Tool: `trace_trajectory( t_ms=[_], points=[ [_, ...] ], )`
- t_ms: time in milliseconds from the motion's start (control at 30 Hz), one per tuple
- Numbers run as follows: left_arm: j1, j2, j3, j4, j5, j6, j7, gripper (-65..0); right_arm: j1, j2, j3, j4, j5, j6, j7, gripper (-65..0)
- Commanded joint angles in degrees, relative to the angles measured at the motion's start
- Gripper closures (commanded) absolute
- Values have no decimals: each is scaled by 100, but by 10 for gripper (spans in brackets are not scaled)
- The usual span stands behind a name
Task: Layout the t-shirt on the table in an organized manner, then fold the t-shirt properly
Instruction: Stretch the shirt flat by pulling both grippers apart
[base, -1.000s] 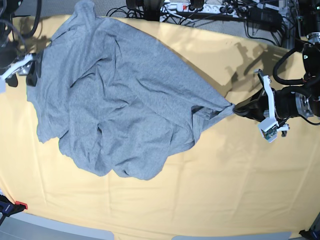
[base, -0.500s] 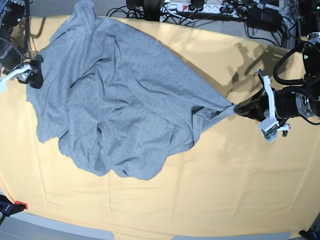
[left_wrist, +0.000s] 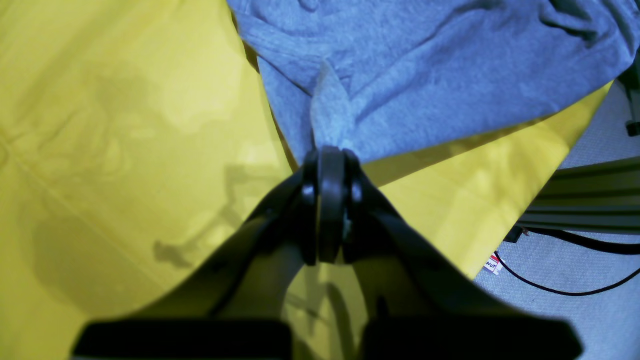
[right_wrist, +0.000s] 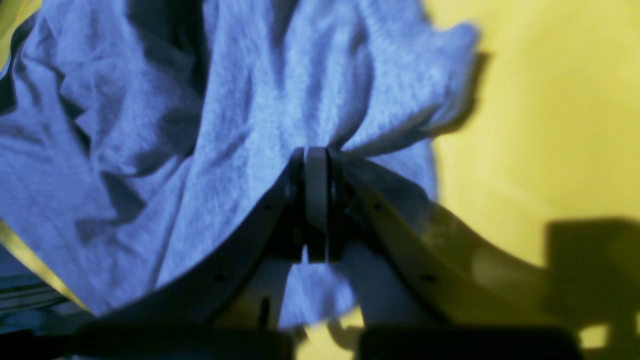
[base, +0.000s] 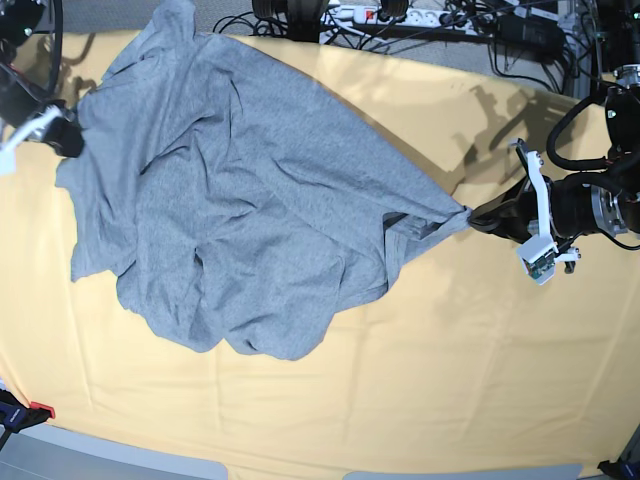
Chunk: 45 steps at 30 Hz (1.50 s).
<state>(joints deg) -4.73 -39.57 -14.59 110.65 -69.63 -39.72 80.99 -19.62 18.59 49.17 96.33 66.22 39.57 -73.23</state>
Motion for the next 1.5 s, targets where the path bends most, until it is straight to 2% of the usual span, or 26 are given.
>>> trace_trajectory(
  t_ms=[0,100,233,400,500,667,800,933,1000,1100,1267,1467],
  points=[
    [-96,-109,-55,68,-92,-28,-99,0,-136,118,177,260,107,43,44,0],
    [-98,-107,-55,66,-96,-28,-99,0,-553,46,529,748,87,43,-15,0],
    [-98,-107,-55,68,-98,-28,-99,0,-1165,-203,846,1290,109,43,-83,0],
    [-96,-107,-55,68,-96,-28,-99,0,-1742,-457,903,1805,105,43,-535,0],
    [-96,-107,-55,68,-98,-28,-99,0,-2000,-542,907,2061,59,-85,-677,0],
    [-98,-111,-55,68,-214,-28,-99,0,-2135,-553,914,2433,-831,-389,-522,0],
    [-98,-186,-55,74,-1266,-28,-99,0,-2135,-549,914,2573,-1366,-525,74,0],
    [118,-518,-57,74,-1408,-28,-99,0,-2135,-522,914,2581,-1735,-546,219,0],
    [238,-758,-57,74,-1412,-28,-99,0,-2135,-520,914,2581,-1950,-396,256,0],
    [387,-1082,-57,76,-1488,-28,-99,0,-2135,-518,914,2581,-2157,-358,409,0],
    [673,-1475,-57,286,-1534,-28,-99,0,-2135,-452,914,2581,-2153,-356,426,0],
    [1198,-1906,-57,1023,-1508,-28,-99,0,-2135,-197,911,2581,-2153,-380,426,0]
  ],
)
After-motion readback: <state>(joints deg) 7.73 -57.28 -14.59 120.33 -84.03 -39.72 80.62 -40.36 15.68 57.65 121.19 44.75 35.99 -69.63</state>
